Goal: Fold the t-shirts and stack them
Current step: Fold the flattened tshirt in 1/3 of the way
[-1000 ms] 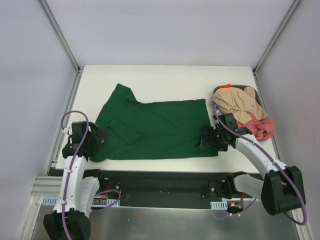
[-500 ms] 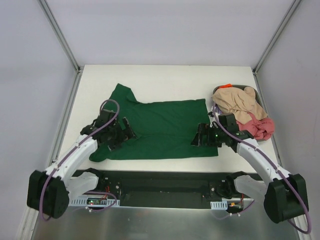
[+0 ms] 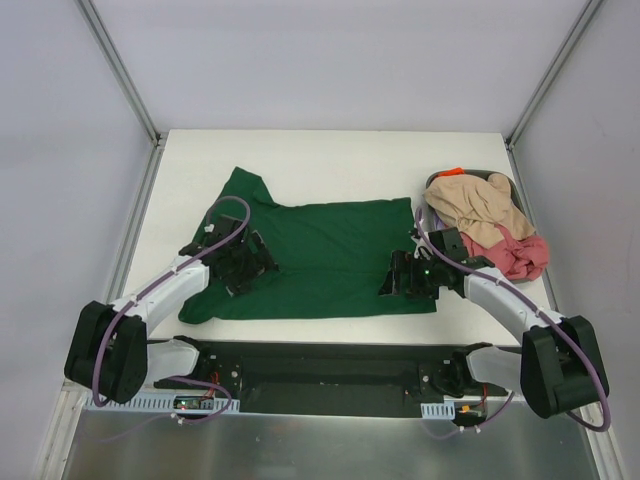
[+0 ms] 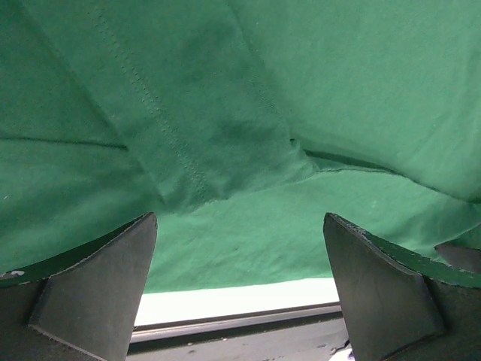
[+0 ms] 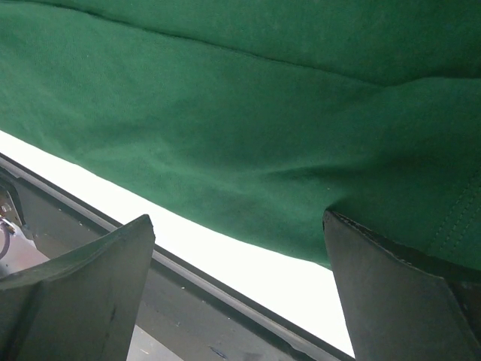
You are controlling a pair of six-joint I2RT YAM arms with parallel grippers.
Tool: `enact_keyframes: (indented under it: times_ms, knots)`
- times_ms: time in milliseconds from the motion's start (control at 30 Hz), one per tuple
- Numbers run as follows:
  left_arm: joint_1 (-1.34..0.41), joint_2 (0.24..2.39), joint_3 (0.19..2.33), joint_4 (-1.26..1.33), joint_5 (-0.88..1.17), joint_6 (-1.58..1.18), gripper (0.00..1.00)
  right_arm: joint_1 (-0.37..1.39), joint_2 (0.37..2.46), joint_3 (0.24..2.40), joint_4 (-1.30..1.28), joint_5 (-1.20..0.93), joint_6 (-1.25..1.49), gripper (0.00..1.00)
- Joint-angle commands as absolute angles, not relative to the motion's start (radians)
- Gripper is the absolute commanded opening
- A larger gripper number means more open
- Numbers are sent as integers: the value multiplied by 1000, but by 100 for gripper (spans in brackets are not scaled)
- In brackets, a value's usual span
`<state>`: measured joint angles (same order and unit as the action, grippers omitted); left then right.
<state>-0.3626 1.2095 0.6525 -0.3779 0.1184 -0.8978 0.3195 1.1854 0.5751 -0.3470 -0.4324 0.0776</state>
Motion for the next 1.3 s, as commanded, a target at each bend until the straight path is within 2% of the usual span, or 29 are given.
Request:
enact_keyframes:
  times_ms: [0, 200, 333, 400, 567, 1267]
  knots:
    - [-376, 1245, 658, -308, 78, -937, 90, 324, 1190, 583, -325, -445, 84, 96]
    - [-376, 1289, 649, -299, 80, -936, 87, 325, 1183, 580, -328, -436, 81, 96]
    - [-376, 1295, 644, -290, 55, -942, 77, 325, 1192, 581, -330, -436, 84, 96]
    - [-376, 1299, 649, -282, 25, -942, 76, 324, 1193, 583, -330, -436, 83, 96]
    - [-376, 1338, 669, -232, -57, -920, 76, 324, 1198, 584, -328, -433, 80, 96]
    - [-376, 1604, 943, -46, 67, -870, 76, 324, 1230, 588, -339, -420, 78, 96]
